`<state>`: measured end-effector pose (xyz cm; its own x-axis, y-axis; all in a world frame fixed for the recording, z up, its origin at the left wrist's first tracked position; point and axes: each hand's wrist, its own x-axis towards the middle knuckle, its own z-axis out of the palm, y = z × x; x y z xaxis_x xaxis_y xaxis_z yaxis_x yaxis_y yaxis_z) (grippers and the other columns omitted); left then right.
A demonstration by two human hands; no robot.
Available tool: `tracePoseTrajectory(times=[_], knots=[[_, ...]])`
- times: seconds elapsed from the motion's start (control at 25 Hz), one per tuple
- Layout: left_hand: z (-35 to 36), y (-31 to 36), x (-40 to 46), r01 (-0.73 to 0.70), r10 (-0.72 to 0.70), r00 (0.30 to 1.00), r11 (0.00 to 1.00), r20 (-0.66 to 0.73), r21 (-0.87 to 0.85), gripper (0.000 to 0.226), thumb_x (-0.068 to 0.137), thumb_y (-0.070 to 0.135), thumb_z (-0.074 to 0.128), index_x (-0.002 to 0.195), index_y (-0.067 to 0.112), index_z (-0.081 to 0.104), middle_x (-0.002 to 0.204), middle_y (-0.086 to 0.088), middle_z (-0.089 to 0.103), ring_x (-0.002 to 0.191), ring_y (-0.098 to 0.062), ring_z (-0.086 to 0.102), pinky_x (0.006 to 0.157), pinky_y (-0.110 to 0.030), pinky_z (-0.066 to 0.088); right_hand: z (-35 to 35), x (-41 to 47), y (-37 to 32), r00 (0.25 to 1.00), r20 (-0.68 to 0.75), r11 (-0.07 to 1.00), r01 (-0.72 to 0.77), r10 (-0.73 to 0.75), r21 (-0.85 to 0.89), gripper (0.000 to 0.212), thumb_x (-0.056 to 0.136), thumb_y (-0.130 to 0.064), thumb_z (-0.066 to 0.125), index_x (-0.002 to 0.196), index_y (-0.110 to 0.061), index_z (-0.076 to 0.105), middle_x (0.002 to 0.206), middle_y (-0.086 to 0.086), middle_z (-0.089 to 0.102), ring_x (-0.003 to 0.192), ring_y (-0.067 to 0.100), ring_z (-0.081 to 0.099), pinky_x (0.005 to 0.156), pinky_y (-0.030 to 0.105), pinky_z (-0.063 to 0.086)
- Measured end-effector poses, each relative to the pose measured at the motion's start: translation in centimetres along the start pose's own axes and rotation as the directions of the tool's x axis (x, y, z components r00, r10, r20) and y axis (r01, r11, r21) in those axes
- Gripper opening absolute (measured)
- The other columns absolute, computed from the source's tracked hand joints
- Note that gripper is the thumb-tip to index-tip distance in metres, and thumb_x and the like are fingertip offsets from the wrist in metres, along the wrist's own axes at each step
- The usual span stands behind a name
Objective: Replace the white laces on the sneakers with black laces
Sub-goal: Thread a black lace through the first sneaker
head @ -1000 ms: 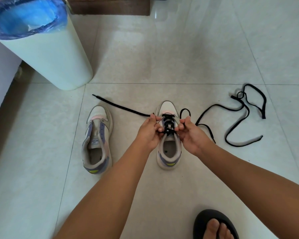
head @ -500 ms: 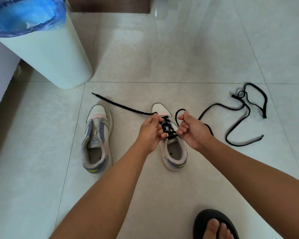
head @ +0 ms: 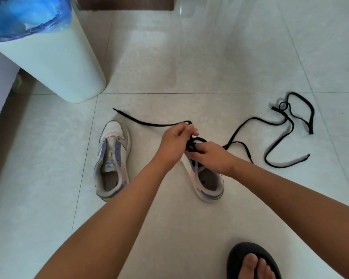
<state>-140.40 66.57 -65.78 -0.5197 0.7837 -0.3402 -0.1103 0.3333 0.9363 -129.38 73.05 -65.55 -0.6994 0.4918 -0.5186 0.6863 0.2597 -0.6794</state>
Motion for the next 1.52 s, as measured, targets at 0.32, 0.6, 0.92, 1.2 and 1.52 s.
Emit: tracePoseTrajectory(times=[0.32,0.6,0.92,1.2,1.52], knots=[[-3.3,-0.5,-1.7,-0.509,0.102,0.861,0.174,0.499,0.843,0.031,0.101,0.037,0.032,0.108,0.016,0.053,0.094,-0.002,0.066,0.084,-0.025,0.058,0.077,-0.026,0.027,-2.1,-0.6,0.4,0.949,0.096,0.774,-0.301,0.3,0.557,0.028,0.099,-0.026,0.044,0.099,-0.007,0.064,0.077,0.007,0.067,0.068,0.015,0.059,0.069,0.028,0.039],[-4.9,-1.8,-4.6,-0.032,-0.8,0.493,0.378,0.343,0.925,0.039,0.1,0.045,0.03,0.106,0.015,0.054,0.113,-0.019,0.063,0.076,-0.026,0.066,0.075,-0.032,0.049,-2.3,-0.5,1.2,0.945,0.153,0.745,-0.321,0.288,0.585,0.014,0.082,0.006,0.063,0.086,-0.006,0.068,0.08,0.004,0.067,0.07,0.009,0.058,0.062,0.017,0.042],[-2.0,-0.5,-1.2,-0.078,-0.085,0.93,0.904,0.357,0.42,0.034,0.091,-0.004,0.037,0.105,0.016,0.06,0.103,0.008,0.061,0.098,-0.005,0.054,0.086,-0.012,0.039,-1.0,-1.2,0.8,0.994,-0.043,0.995,0.1,-0.1,0.001,0.031,0.074,0.007,0.057,0.062,-0.022,0.061,0.069,-0.009,0.061,0.069,0.006,0.056,0.07,0.01,0.042],[-0.3,-1.6,-0.9,-0.06,-0.077,0.904,0.951,0.42,0.302,0.023,0.092,-0.004,0.049,0.108,0.008,0.061,0.086,0.011,0.057,0.075,0.01,0.051,0.069,0.001,0.039,0.7,0.1,3.0,0.854,-0.369,0.927,0.299,-0.367,-0.228,0.022,0.07,0.01,0.06,0.084,-0.007,0.054,0.082,0.003,0.048,0.069,0.011,0.042,0.065,0.012,0.036],[-0.9,-2.5,-0.9,-0.107,-0.044,0.953,0.878,0.301,0.466,0.005,0.085,0.013,0.067,0.084,0.013,0.062,0.067,0.01,0.053,0.06,0.0,0.049,0.055,-0.01,0.035,0.2,-1.0,3.3,0.938,-0.344,0.936,0.082,0.044,0.343,0.018,0.075,-0.005,0.074,0.069,-0.018,0.064,0.07,0.001,0.064,0.061,0.003,0.055,0.061,0.013,0.045]])
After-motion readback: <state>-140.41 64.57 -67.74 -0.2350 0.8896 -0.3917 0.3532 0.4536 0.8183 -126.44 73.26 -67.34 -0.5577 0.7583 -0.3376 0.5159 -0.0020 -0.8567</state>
